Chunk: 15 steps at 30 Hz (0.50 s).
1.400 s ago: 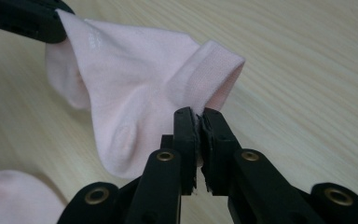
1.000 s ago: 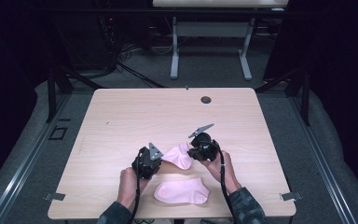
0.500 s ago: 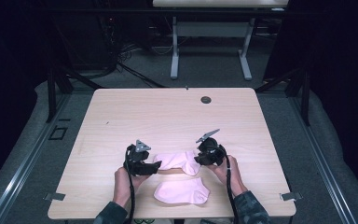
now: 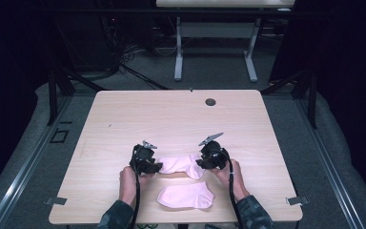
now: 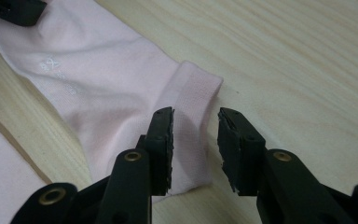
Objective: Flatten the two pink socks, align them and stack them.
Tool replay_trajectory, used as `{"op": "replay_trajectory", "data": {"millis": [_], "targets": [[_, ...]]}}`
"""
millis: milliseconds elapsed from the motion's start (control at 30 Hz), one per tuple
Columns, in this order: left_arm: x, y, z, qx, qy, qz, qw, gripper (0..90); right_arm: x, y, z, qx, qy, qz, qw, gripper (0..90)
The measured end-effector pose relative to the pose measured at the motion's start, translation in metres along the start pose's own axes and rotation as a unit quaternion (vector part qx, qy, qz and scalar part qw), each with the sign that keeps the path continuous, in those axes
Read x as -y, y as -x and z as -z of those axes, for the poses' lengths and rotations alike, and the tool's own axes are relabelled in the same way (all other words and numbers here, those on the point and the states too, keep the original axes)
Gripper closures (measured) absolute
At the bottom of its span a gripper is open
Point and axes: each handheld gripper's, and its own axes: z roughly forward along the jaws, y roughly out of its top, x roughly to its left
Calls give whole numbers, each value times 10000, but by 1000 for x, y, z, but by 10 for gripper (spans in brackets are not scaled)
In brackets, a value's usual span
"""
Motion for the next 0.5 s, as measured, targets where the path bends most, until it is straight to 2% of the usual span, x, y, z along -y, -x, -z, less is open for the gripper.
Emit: {"op": "replay_trajectory", "data": {"millis": [33,100,233,433,500], "targets": [[0,0,0,22,-2,-3,10000,655,1,-2,-2,6,24,-67,10000,661],[0,0,-1,32,-8,-35,10000,705,0,-3,-3,14,-42,39,10000,684],[-1,1,0,13,-59,-116,9999,772,1,-4,-6,29,-93,98,9999,711],[-1,3,-1,-33,-85,-197,9998,847,2,-6,-9,30,-100,128,9999,765],[-2,4,0,-69,-121,-291,9995,866,2,-6,-9,12,-131,175,9998,798]]}}
